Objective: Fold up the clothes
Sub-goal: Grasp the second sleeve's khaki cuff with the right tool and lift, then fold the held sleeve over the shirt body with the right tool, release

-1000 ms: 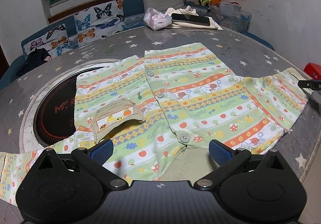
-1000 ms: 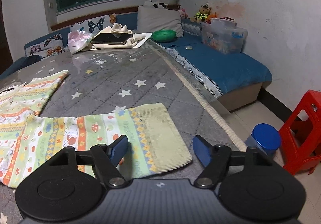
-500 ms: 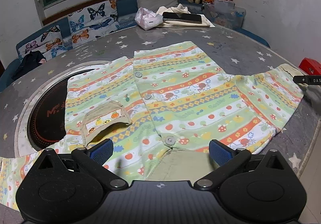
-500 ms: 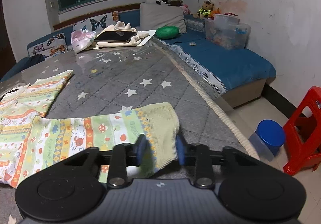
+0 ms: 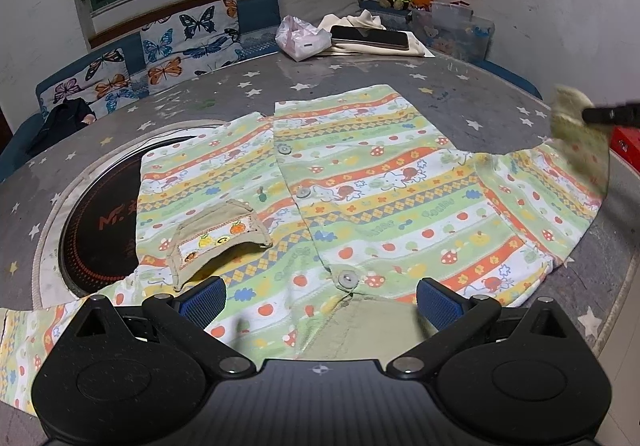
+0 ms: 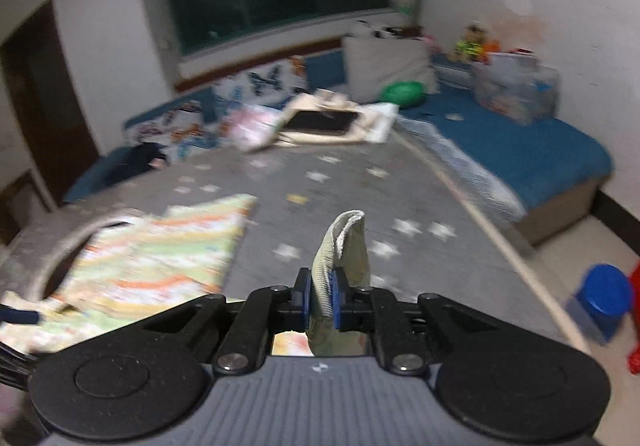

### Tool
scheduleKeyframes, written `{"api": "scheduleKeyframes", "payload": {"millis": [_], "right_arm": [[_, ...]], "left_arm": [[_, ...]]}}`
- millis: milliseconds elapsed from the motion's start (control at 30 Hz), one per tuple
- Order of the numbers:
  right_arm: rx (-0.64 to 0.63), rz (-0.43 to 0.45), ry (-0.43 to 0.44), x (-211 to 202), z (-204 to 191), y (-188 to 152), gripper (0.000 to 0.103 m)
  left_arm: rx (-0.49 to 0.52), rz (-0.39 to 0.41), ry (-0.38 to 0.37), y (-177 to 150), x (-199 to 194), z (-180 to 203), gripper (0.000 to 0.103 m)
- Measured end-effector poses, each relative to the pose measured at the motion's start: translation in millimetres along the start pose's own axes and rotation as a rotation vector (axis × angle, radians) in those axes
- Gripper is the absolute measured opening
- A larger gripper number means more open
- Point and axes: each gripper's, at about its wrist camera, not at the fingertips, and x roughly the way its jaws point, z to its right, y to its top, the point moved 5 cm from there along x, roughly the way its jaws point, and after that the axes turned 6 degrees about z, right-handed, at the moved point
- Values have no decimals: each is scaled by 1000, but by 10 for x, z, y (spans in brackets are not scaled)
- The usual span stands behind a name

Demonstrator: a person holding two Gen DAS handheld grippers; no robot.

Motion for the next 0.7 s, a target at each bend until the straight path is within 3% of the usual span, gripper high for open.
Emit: {"api": "scheduleKeyframes", "payload": {"millis": [367,700], "right_arm": [[-92,29,257,137,-1115,419,9],[-202,0,457,417,-2257,426,9]], "left_arm": [[-43,28,14,-24,-110,-199,103],[-114,49,47,-121,-221,-505,103]]}}
